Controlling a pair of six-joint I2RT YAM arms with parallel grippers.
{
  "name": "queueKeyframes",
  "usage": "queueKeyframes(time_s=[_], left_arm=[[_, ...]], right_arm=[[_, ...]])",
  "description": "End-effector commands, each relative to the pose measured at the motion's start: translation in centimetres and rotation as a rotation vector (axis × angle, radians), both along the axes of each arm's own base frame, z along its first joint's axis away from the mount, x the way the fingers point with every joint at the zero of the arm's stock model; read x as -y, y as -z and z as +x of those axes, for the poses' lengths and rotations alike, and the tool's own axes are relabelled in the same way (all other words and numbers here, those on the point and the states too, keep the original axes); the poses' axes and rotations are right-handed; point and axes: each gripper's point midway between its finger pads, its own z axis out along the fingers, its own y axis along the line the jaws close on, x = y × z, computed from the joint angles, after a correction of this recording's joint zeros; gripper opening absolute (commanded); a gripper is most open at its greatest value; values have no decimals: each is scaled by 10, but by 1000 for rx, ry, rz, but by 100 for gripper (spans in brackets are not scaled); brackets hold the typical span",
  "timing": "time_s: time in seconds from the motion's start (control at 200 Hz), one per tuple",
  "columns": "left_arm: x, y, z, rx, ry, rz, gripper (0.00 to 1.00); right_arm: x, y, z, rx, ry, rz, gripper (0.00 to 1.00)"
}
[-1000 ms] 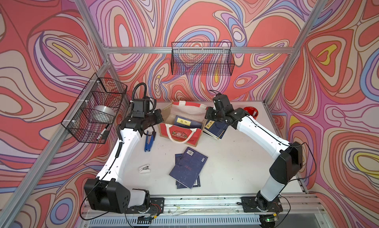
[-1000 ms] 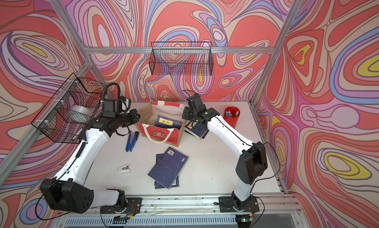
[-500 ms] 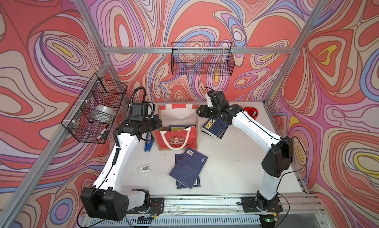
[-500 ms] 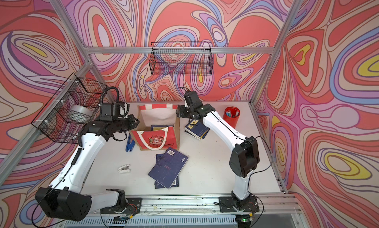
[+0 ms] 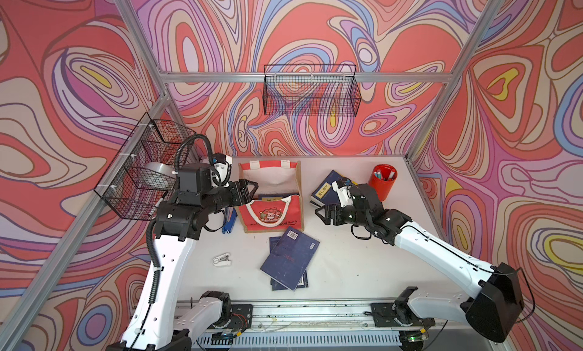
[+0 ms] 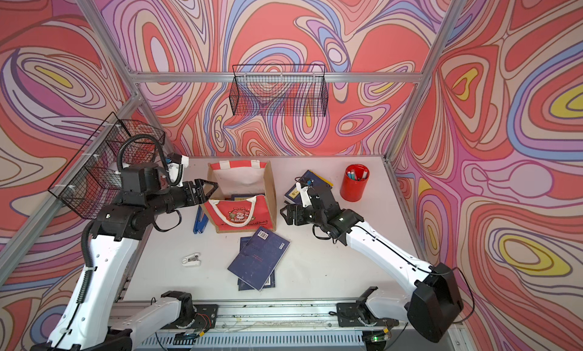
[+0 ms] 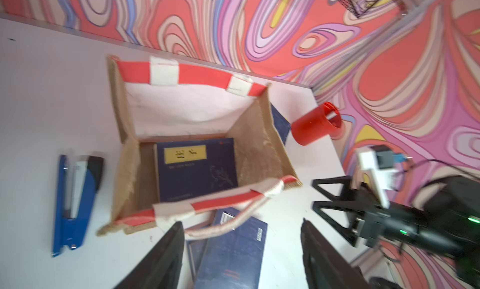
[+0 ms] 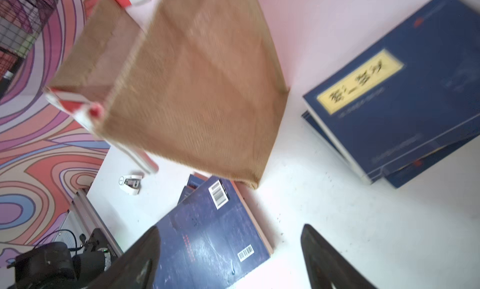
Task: Put the books into the canvas bag
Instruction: Pick up the books from the book.
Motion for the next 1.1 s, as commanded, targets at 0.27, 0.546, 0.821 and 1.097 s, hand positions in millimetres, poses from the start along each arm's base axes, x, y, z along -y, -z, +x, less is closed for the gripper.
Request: queueKeyframes(time_s=[0.27,0.546,0.821,1.097], left_arm=[[41,151,-87,-356,39,-156,78],[47,224,-91,-467,17,-159,79],[50,259,-76,-517,11,-90,78],[56,270,-79,-536,34,-112,78]], right_arm=[[-32,101,-34,-155,-90,101,90],[-51,127,-66,-286,-71,146,90],[-61,158,-78,-395,-23,187,90],[-73,150,-75,-396,-8,375,77]])
